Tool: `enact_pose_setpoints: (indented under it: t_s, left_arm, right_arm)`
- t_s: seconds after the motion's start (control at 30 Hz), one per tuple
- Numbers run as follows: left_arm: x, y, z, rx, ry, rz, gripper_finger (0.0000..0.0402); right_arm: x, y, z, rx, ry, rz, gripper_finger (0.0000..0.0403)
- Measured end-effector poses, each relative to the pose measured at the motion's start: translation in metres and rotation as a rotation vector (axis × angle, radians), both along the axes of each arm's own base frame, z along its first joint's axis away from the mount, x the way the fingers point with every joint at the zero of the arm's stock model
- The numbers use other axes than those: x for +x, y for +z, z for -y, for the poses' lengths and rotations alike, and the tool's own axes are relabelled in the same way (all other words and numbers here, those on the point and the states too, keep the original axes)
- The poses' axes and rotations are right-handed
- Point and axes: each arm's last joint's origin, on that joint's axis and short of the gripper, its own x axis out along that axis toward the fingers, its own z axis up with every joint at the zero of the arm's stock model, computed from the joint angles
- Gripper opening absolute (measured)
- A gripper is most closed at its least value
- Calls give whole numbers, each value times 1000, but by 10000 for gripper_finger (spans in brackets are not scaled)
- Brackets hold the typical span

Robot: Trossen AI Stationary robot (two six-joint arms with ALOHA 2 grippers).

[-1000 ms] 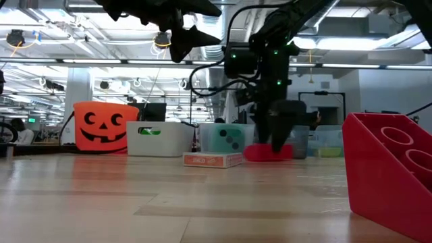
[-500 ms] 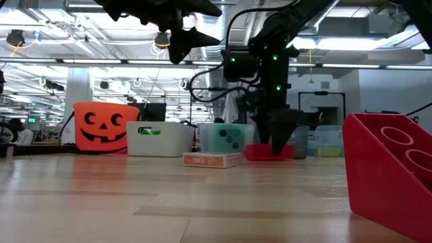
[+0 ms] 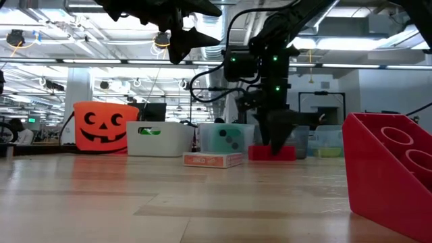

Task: Pick & Place Toys
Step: Put the 3 stud red game piece into the white bin

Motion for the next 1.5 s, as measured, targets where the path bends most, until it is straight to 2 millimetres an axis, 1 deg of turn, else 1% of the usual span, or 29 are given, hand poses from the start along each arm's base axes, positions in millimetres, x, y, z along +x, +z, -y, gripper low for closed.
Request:
enact_pose_setpoints:
  t_s: [0.13, 0.3, 0.37, 0.5, 0.73, 0.9, 1.0, 1.13, 1.2, 1.3, 1.37, 1.5]
  left_arm:
    - [0, 0, 0, 0, 0, 0, 236]
    - [0, 0, 0, 0, 0, 0, 236]
    - [0, 0, 0, 0, 0, 0, 236]
    - [0, 0, 0, -1, 0, 0, 236]
    - [0, 0, 0, 0, 0, 0, 236]
    - [0, 0, 0, -1, 0, 0, 236]
    - [0, 0, 0, -1, 0, 0, 236]
    - [0, 0, 0, -1, 0, 0, 236]
    - [0, 0, 0, 2, -1, 0, 236]
    - [0, 0, 0, 3, -2, 0, 236]
    - [0, 0, 0, 4, -2, 0, 236]
    - [0, 0, 0, 4, -2, 1, 236]
  right_arm:
    - [0, 1, 8, 11, -93, 44, 336]
    - [-2, -2, 12, 134, -128, 73, 336]
    - [-4, -7, 10, 166, -126, 69, 336]
    - [-6, -12, 4, 159, -109, 52, 336]
    - [-7, -13, -7, 181, -117, 33, 333]
    - [-5, -13, -12, 234, -177, 58, 314]
    - [-5, -15, -16, 259, -206, 54, 292]
    - [-6, -15, -19, 266, -303, 59, 257]
    - [-7, -13, -20, 280, -341, 54, 255]
    - [-8, -8, -25, 293, -345, 20, 255]
    - [-7, 4, -26, 292, -338, 19, 255]
    - [0, 29, -28, 285, -323, 82, 262]
